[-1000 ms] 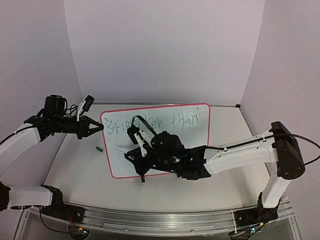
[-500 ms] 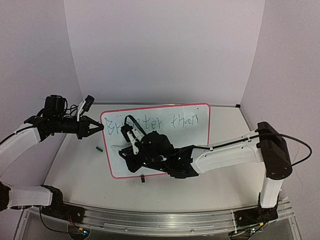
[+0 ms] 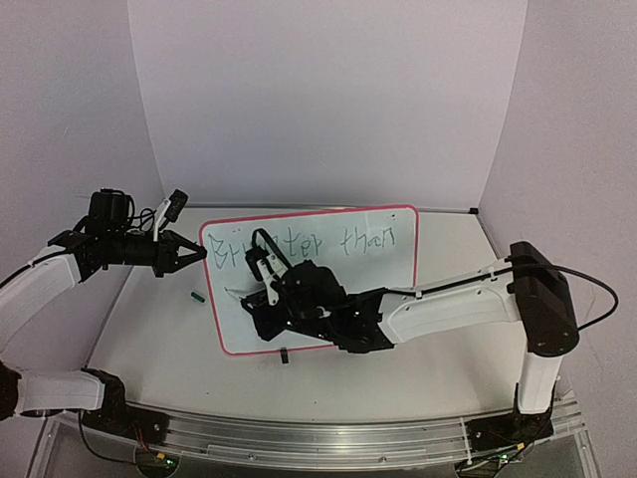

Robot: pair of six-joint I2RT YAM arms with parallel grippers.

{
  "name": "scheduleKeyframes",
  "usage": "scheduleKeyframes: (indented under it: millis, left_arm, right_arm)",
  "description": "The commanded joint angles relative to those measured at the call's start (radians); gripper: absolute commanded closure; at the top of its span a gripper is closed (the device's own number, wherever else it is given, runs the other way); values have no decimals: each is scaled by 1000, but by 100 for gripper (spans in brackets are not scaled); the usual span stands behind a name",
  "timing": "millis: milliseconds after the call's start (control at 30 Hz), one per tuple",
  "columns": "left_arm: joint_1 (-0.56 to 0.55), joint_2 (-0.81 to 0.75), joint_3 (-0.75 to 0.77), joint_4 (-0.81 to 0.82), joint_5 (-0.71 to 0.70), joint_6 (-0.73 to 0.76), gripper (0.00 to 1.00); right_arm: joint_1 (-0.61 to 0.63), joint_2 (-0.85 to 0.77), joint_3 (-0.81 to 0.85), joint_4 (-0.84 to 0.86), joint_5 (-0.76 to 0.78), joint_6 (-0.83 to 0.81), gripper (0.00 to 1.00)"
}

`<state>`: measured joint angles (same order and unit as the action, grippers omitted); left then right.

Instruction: Write a sentence on the whiteboard

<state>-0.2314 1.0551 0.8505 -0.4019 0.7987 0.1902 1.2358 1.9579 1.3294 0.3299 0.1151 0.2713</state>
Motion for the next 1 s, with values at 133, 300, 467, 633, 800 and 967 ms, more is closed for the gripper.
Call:
scheduleKeyframes:
  millis: [133, 300, 467, 633, 800, 967]
  left_arm:
    - [-19, 23, 3, -69, -22, 27, 100]
    - [-20, 27, 3, -69, -22, 26, 100]
    - [-20, 28, 4, -69, -25, 27, 100]
    - [-19, 31, 3, -69, -26, 27, 100]
    - [-20, 33, 4, -70, -26, 27, 100]
    - [-20, 30, 3, -70, -27, 27, 100]
  right_arm:
    - [-7, -53, -93, -18, 23, 39, 100]
    - [-7, -105, -127, 37, -64, 7, 100]
    - [-7, -162, -160, 69, -58, 8, 100]
    - [-8, -148, -143, 69, -5, -6, 100]
    - [-10, -105, -103, 62, 11, -8, 100]
    - [-15, -86, -85, 56, 25, -9, 100]
